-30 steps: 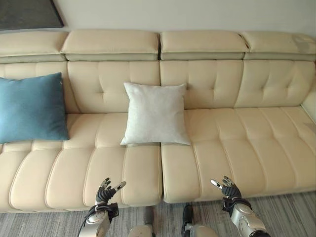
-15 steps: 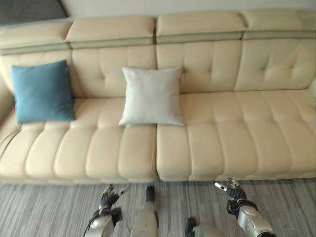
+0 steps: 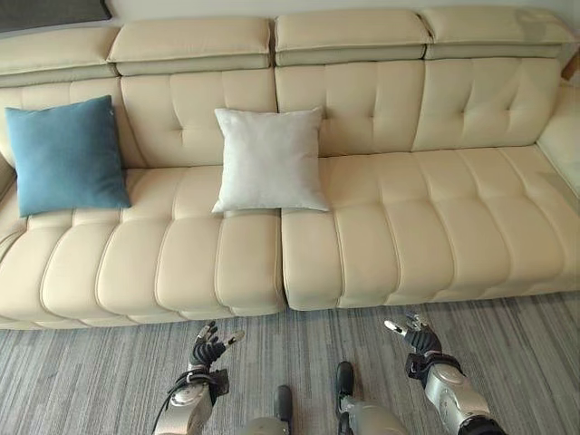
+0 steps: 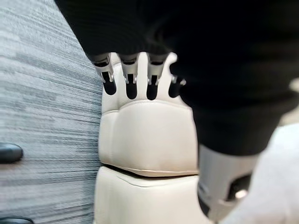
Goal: Pick up all the scattered cushions and arrange them neatly on the sofa.
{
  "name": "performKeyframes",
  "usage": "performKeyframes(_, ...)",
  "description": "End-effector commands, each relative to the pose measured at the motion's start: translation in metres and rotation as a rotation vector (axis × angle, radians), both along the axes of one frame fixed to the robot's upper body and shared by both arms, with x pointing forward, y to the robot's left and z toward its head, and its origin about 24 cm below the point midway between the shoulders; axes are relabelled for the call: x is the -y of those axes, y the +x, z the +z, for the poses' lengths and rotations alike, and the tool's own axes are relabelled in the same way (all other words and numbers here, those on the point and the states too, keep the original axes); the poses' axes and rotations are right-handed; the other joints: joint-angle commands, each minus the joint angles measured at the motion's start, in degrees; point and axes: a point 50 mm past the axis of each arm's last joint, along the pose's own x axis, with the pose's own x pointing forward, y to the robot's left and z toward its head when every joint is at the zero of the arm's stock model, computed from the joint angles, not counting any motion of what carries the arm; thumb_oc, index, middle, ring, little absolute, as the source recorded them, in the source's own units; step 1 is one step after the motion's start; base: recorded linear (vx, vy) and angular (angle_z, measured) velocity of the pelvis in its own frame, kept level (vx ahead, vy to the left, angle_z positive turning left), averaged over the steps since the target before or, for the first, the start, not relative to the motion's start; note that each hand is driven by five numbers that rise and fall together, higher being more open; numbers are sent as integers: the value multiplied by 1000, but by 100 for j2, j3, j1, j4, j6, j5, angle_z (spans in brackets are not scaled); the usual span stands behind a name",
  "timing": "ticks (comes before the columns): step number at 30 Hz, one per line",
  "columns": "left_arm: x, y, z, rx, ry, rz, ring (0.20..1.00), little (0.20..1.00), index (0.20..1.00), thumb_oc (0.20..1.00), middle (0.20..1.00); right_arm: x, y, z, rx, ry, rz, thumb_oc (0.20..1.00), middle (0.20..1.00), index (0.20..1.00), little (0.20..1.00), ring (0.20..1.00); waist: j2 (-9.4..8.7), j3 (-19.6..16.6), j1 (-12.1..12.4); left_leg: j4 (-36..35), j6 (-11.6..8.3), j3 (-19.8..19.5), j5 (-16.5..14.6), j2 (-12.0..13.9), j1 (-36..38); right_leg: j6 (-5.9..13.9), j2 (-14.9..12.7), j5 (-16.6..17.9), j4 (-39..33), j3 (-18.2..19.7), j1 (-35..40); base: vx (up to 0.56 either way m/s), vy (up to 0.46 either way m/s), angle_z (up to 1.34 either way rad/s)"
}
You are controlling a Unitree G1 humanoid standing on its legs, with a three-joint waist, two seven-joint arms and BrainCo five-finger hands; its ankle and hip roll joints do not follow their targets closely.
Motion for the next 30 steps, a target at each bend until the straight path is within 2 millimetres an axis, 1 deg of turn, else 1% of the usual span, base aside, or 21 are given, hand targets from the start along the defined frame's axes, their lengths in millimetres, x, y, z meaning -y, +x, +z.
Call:
performKeyframes(1, -13, 10, 11, 43, 62, -32, 1000, 1000, 1000, 1000, 1000, -3, 6, 7, 45, 0, 6, 1000, 1000, 1000, 1000, 1000, -111, -171, -36, 18, -185, -16, -351, 76, -102, 454, -219, -766, 312, 9, 210, -57, 75, -26)
performKeyframes(6, -12, 21, 17, 70, 82, -62, 1000, 1000, 1000, 1000, 1000, -3, 1, 2, 24, 13, -31, 1000, 1000, 1000, 1000, 1000, -146, -98, -146, 0, -133, 251, -363, 65, -123, 574, -281, -671, 414, 134, 11, -103, 70, -33)
performKeyframes(7, -12, 28, 21, 87, 98, -83, 1000, 1000, 1000, 1000, 1000, -5, 0, 2, 22, 20, -45, 1000, 1000, 1000, 1000, 1000, -152, 43, -186, 23, -116, 538, -379, 170, -128, 632, -368, -693, 749, -18, -181, -126, 15, -48)
performKeyframes(8, -13, 28, 22, 87, 98, -83, 1000, 1000, 1000, 1000, 1000, -5, 0, 2, 23, 21, -45, 1000, 1000, 1000, 1000, 1000, -158, 32, -181, 21, -115, 545, -367, 166, -145, 632, -370, -682, 746, -10, -201, -171, 22, -83)
performKeyframes(9, -13, 29, 23, 93, 104, -92, 1000, 1000, 1000, 1000, 1000, -6, 0, 2, 25, 22, -45, 1000, 1000, 1000, 1000, 1000, -143, 57, -164, 18, -127, 715, -367, 233, -152, 630, -469, -711, 841, -288, -212, -92, -1, -102)
performKeyframes(11, -13, 28, 24, 87, 112, -125, 1000, 1000, 1000, 1000, 1000, -5, -3, 0, 14, 10, -40, 1000, 1000, 1000, 1000, 1000, -79, 20, -136, 7, -206, 1234, -459, 435, -19, 596, -799, -975, 1157, -1245, -26, -26, 16, -146)
performKeyframes(13, -11, 25, 21, 67, 103, -151, 1000, 1000, 1000, 1000, 1000, 1, -7, -1, 1, -6, -50, 1000, 1000, 1000, 1000, 1000, -117, -17, -167, 42, -208, 1577, -465, 480, 72, 606, -883, -960, 1186, -1496, 18, 28, 0, -155)
performKeyframes(14, -11, 25, 21, 67, 102, -151, 1000, 1000, 1000, 1000, 1000, 1, -7, -1, 1, -6, -50, 1000, 1000, 1000, 1000, 1000, -117, -17, -159, 43, -209, 1585, -466, 480, 75, 607, -881, -958, 1185, -1488, 17, 28, -47, -141)
performKeyframes(15, -8, 23, 19, 61, 88, -168, 1000, 1000, 1000, 1000, 1000, 7, -10, -1, -4, -25, -62, 1000, 1000, 1000, 1000, 1000, -137, -34, -177, 101, -217, 1867, -522, 510, 152, 633, -950, -888, 1096, -1797, 43, 31, -70, -108)
performKeyframes(17, -4, 26, 21, 71, 70, -187, 1000, 1000, 1000, 1000, 1000, 12, -8, 1, 1, -46, -61, 1000, 1000, 1000, 1000, 1000, -133, -25, -178, 208, -238, 2239, -626, 565, 260, 645, -1109, -744, 1143, -2391, -2, 33, -76, -110)
performKeyframes(18, -4, 26, 21, 71, 70, -187, 1000, 1000, 1000, 1000, 1000, 12, -7, 2, 1, -47, -62, 1000, 1000, 1000, 1000, 1000, -131, -19, -164, 215, -237, 2251, -636, 566, 263, 648, -1111, -746, 1156, -2378, -10, 52, -57, -122)
performKeyframes(19, -3, 28, 22, 75, 62, -194, 1000, 1000, 1000, 1000, 1000, 14, -5, 4, 12, -50, -64, 1000, 1000, 1000, 1000, 1000, -121, -27, -206, 242, -244, 2382, -679, 585, 325, 646, -1182, -697, 1247, -2614, -80, 121, -112, -156)
performKeyframes(20, 1, 34, 25, 86, 61, -218, 1000, 1000, 1000, 1000, 1000, 18, -7, 6, 22, -58, -72, 1000, 1000, 1000, 1000, 1000, -113, -39, -362, 278, -255, 2555, -766, 597, 435, 642, -1210, -726, 1278, -2701, -213, 122, -118, -100)
performKeyframes(22, 2, 36, 25, 88, 63, -226, 1000, 1000, 1000, 1000, 1000, 20, -9, 6, 22, -57, -79, 1000, 1000, 1000, 1000, 1000, -116, -56, -404, 342, -283, 2574, -818, 621, 468, 630, -1160, -738, 1121, -2607, -177, 186, -179, -40)
performKeyframes(23, 6, 39, 26, 98, 53, -230, 1000, 1000, 1000, 1000, 1000, 24, -10, 8, 36, -56, -93, 1000, 1000, 1000, 1000, 1000, -65, -92, -543, 600, -370, 2668, -894, 711, 505, 571, -1047, -790, 952, -2429, -104, 227, -213, -24)
performKeyframes(25, 6, 39, 25, 98, 51, -229, 1000, 1000, 1000, 1000, 1000, 24, -10, 9, 36, -57, -92, 1000, 1000, 1000, 1000, 1000, -54, -88, -531, 639, -382, 2682, -917, 734, 499, 563, -1028, -791, 942, -2417, -99, 197, -189, -66)
performKeyframes(26, 9, 40, 26, 114, 28, -221, 1000, 1000, 1000, 1000, 1000, 25, -8, 13, 58, -60, -76, 1000, 1000, 1000, 1000, 1000, -11, -78, -633, 1686, -564, 2808, -1026, 1133, 374, 376, -805, -971, 755, -2226, 114, 304, -271, -65)
performKeyframes(27, 10, 40, 27, 118, 25, -218, 1000, 1000, 1000, 1000, 1000, 26, -6, 15, 64, -70, -64, 1000, 1000, 1000, 1000, 1000, -20, -58, -608, 2101, -574, 2711, -951, 1213, 286, 323, -742, -1025, 705, -2134, 177, 396, -332, -46)
performKeyframes(28, 11, 39, 27, 125, 12, -212, 1000, 1000, 1000, 1000, 1000, 25, -3, 17, 70, -84, -36, 1000, 1000, 1000, 1000, 1000, 10, -17, -534, 2559, -649, 2491, -781, 1310, 123, 221, -596, -1115, 602, -2008, 294, 241, -156, -84)
performKeyframes(29, 12, 37, 26, 127, 6, -203, 1000, 1000, 1000, 1000, 1000, 25, -1, 18, 75, -97, -18, 1000, 1000, 1000, 1000, 1000, 39, 20, -452, 2868, -666, 2149, -699, 1290, -29, 140, -479, -1174, 540, -1881, 362, 237, -129, -151)
performKeyframes(30, 13, 36, 25, 128, -2, -196, 1000, 1000, 1000, 1000, 1000, 24, 2, 20, 81, -106, 5, 1000, 1000, 1000, 1000, 1000, 55, 55, -365, 2987, -635, 1763, -718, 1148, -243, 98, -405, -1219, 485, -1721, 423, 217, -67, -179)
